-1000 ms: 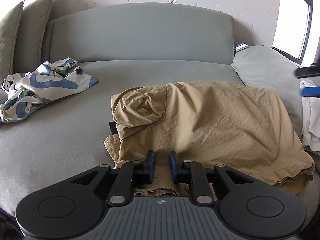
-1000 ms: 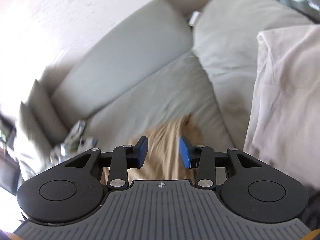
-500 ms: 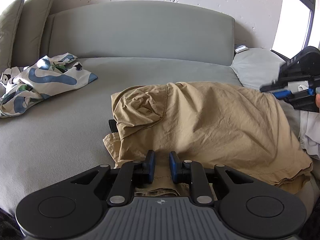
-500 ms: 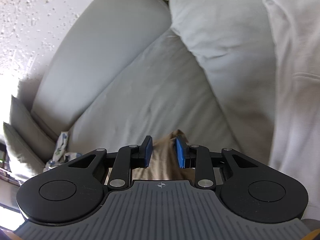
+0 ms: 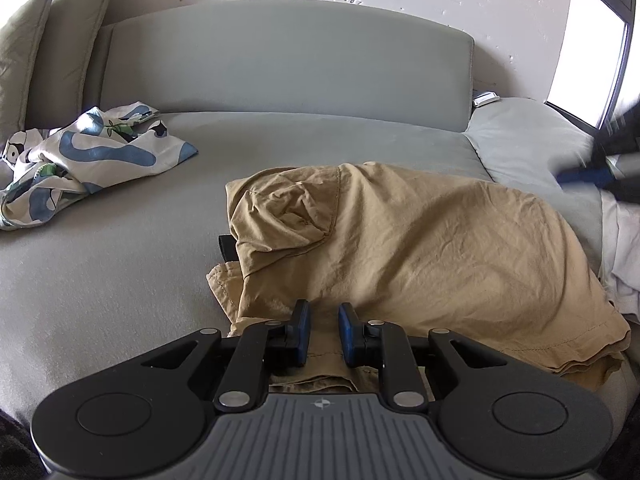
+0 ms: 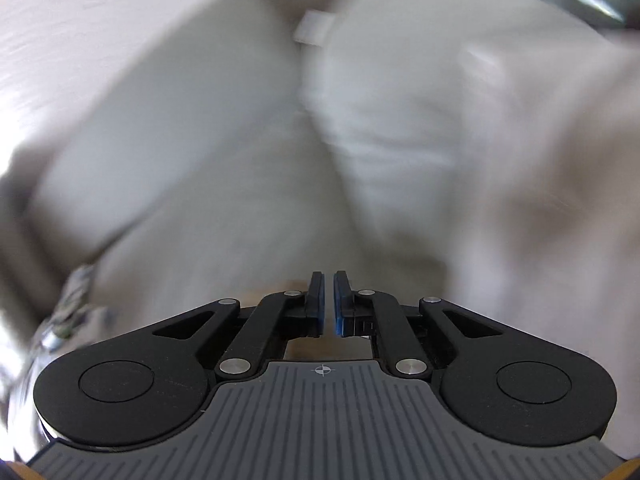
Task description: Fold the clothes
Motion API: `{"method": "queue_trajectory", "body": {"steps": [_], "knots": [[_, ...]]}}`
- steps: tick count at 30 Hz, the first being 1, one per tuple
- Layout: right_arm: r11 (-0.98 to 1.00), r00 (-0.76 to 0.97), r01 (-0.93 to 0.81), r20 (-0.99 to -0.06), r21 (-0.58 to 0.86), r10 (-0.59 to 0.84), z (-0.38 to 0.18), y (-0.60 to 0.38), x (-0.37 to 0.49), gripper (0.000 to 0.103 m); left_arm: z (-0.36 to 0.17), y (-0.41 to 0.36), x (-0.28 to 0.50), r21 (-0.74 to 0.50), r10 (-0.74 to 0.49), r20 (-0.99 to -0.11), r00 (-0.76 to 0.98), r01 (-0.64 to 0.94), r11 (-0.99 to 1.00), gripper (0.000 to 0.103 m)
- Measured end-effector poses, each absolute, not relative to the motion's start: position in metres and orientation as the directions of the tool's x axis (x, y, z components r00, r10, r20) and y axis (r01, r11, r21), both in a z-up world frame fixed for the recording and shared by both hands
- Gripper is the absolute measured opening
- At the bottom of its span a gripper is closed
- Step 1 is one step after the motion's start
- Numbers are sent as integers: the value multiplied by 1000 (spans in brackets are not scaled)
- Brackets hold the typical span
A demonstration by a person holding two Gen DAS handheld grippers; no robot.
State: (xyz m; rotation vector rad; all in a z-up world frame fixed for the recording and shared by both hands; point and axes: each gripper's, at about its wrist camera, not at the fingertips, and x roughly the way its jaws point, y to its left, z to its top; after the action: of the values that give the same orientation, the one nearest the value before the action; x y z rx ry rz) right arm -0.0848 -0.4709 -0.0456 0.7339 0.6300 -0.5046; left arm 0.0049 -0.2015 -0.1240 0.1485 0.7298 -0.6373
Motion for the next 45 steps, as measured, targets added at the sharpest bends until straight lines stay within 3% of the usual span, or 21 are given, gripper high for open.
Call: {"method": "queue_trajectory", "body": {"steps": [5,11,12,14,16,20,21,22,26,28,30,35,38,45], "knots": [[784,743,410,-669,466,9,-36,-409,-8,24,-125,-200,6,-100,-497,-660,564,590,802,19],[869,689,308,-720,388,77,-60,-364,44,21,-125,-198,6,-109,-506,-659,557,595,796,19],[870,665,346,-746,352,38,-63,-373,37,8,-125,-198,6,-109,-506,-660,556,596,796,19],[858,605,439,-794,269,-61,-69,-395,17,11,-125,-197,7,-114,-508,-661,553,595,796,19],[833,535,523,-830,180,-157,-74,-417,-3,0,-125,-197,8,-122,-511,-661,550,593,796,19],[749,365,662,-869,-10,-334,-84,-461,-43,1,-125,-196,8,-136,-513,-663,545,586,799,19],[721,318,690,-871,-58,-375,-86,-472,-53,14,-125,-195,8,-135,-513,-663,545,587,798,19],[691,269,715,-870,-107,-413,-89,-484,-63,12,-125,-195,7,-132,-514,-661,547,589,797,19],[668,488,722,-818,181,-306,-65,-483,-114,17,-121,-194,2,-111,-519,-643,564,601,791,20],[698,608,651,-756,299,-242,-53,-469,-129,40,-111,-192,0,-129,-529,-639,559,600,790,22],[702,674,607,-709,371,-208,-46,-462,-134,41,-93,-182,-1,-198,-556,-627,546,579,791,44],[573,755,584,-645,575,-123,-49,-489,-132,42,-49,-148,25,-330,-566,-573,593,465,821,50],[507,778,569,-624,648,-76,-61,-505,-128,39,-45,-138,72,-424,-547,-602,581,349,836,48],[450,790,551,-613,703,-10,-88,-514,-111,36,-86,-153,154,-578,-591,-694,411,172,798,25]]}}
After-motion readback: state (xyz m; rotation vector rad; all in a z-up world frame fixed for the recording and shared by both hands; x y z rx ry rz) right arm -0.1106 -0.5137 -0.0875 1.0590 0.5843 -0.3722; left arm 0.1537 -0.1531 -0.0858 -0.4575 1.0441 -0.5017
